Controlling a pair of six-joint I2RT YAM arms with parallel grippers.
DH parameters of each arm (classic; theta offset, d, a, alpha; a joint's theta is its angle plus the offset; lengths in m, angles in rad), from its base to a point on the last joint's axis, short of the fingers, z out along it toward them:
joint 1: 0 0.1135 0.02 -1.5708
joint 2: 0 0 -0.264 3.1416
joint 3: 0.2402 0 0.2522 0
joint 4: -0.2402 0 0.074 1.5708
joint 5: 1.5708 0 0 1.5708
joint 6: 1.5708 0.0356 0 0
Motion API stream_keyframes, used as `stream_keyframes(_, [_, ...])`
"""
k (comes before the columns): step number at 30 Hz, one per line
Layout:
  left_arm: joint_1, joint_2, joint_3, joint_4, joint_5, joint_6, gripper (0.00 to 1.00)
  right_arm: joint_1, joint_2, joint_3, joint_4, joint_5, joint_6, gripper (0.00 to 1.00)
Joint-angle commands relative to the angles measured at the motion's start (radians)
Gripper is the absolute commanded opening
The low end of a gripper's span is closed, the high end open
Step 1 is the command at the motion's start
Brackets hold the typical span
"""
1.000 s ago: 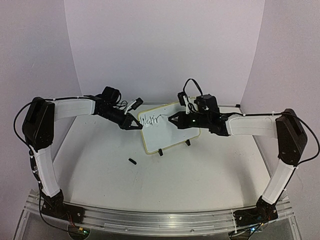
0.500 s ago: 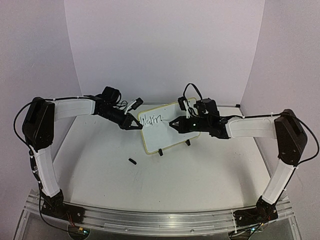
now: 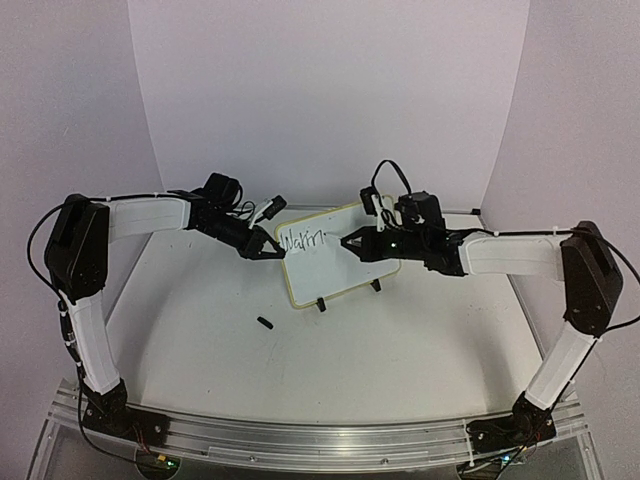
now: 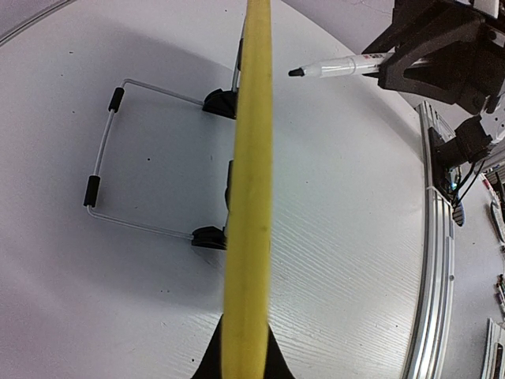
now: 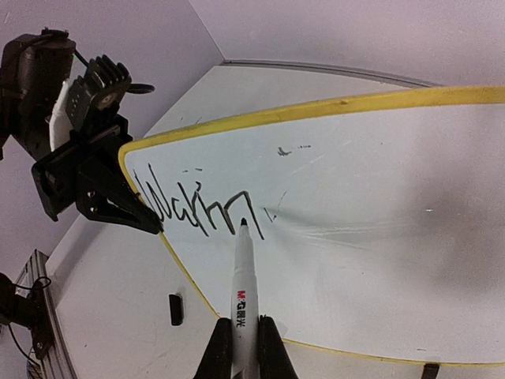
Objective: Write a sentence on the whiteboard
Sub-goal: Write on the whiteboard with the whiteboard.
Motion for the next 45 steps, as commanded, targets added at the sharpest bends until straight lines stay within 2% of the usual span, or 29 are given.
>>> stream_keyframes(1, [-0.041, 0.049, -0.006, -0.122, -0.031, 0.013, 0.00, -0.005, -0.020, 0.035, 0.021, 0.003, -0.007, 0.00])
stream_keyframes(21, [-0.041, 0.056, -0.006, -0.123, -0.029, 0.012, 0.00, -0.006, 0.056, 0.082, 0.019, 0.009, 0.003, 0.00])
stream_keyframes(30, [-0.042, 0.054, -0.006, -0.123, -0.030, 0.013, 0.00, -0.014, 0.018, 0.051, 0.014, 0.091, 0.009, 0.00])
stream_keyframes(45, [-0.041, 0.054, -0.005, -0.124, -0.030, 0.013, 0.00, -0.025, -0.018, 0.013, 0.011, 0.124, 0.010, 0.00])
